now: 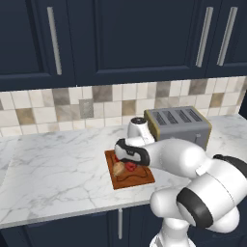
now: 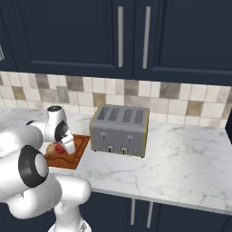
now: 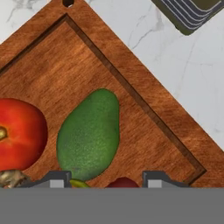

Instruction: Place the avocado, onion, tomato, and bell pepper on the cutting board.

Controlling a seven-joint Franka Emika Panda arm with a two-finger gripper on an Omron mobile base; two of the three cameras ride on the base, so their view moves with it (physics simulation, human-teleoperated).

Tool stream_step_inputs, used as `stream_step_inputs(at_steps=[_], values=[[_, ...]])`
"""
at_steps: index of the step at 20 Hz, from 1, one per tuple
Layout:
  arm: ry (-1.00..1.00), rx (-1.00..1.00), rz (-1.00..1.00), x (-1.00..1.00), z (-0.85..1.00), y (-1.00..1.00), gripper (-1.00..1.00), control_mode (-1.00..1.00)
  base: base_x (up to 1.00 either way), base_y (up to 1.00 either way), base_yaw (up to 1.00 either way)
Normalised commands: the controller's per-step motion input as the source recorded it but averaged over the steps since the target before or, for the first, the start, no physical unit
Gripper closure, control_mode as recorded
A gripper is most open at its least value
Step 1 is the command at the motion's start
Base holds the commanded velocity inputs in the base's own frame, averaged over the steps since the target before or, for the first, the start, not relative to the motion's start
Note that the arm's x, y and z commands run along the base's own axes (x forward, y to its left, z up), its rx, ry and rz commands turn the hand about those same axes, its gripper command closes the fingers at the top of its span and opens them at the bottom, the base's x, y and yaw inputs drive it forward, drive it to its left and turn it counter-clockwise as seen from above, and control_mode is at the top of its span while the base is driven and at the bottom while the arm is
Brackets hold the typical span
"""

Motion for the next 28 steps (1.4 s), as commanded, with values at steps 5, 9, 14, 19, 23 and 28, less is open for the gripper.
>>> stream_step_inputs(at_steps=[5, 9, 14, 19, 23, 28], values=[[0.0, 0.01, 0.0, -0.05, 0.06, -0.07, -1.0, -1.0, 0.0, 0.0, 0.0], [0.04, 0.02, -0.02, -0.07, 0.36, -0.22, -1.0, -1.0, 0.0, 0.0, 0.0], [0.02, 0.03, -0.03, -0.22, 0.54, -0.07, -1.0, -1.0, 0.0, 0.0, 0.0], [-0.22, 0.02, 0.0, -0.88, 0.31, 0.02, -1.0, -1.0, 0.0, 0.0, 0.0], [-0.5, 0.01, 0.0, -0.59, 0.12, 0.12, -1.0, -1.0, 0.0, 0.0, 0.0], [-0.21, -0.02, 0.02, -0.33, 0.05, 0.1, -1.0, -1.0, 0.0, 0.0, 0.0]])
